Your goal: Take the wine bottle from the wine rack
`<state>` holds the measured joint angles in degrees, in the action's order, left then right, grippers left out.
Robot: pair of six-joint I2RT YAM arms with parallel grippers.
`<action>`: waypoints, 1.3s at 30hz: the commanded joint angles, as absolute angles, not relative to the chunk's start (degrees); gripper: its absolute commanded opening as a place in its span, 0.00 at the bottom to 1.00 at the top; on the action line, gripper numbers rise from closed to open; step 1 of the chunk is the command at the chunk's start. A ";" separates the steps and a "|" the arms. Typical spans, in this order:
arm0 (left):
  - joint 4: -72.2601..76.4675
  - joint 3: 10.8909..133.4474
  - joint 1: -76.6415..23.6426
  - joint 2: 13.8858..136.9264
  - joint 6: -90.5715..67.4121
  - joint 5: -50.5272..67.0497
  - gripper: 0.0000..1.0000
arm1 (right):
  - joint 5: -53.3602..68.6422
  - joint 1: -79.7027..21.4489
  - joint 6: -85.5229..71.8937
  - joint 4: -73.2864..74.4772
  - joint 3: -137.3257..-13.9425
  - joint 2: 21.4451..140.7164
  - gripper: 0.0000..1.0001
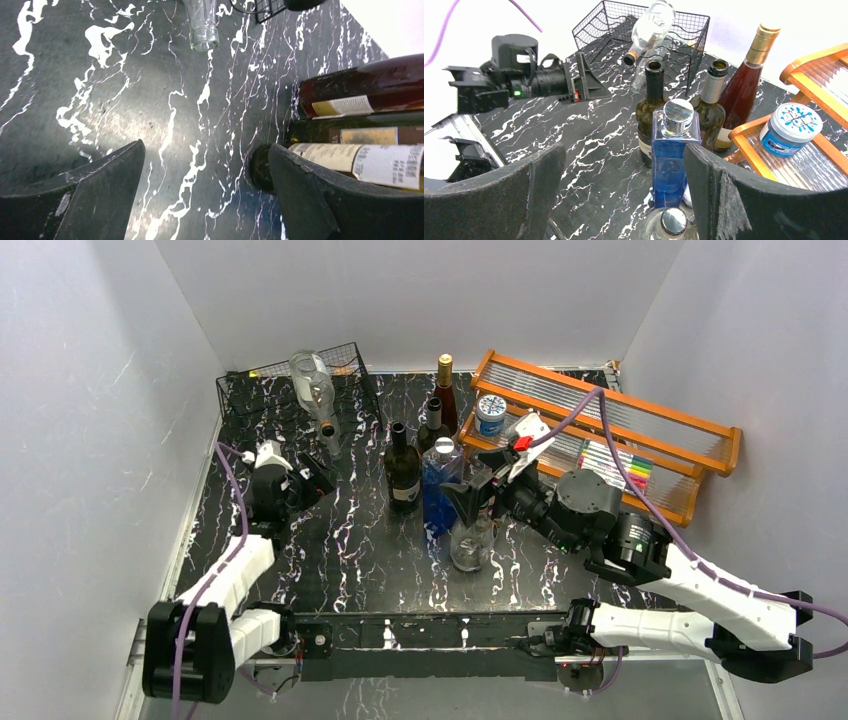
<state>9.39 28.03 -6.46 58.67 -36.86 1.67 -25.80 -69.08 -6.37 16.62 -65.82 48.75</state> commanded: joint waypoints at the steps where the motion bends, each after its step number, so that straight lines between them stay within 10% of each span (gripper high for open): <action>1: 37.71 23.01 -5.37 65.16 -42.37 3.87 0.89 | -26.76 -69.17 -7.42 14.43 -66.09 46.91 0.98; 11: 64.65 24.37 -0.89 91.22 -48.59 12.21 0.56 | -28.22 -69.17 -8.16 15.73 -66.39 44.64 0.98; 23: 75.76 33.93 -0.62 108.62 -52.91 14.34 0.58 | -29.09 -69.17 -8.43 15.85 -66.45 44.02 0.98; 39: 78.13 40.66 -0.81 116.30 -54.12 14.43 0.29 | -29.22 -69.17 -8.39 16.08 -66.97 45.48 0.98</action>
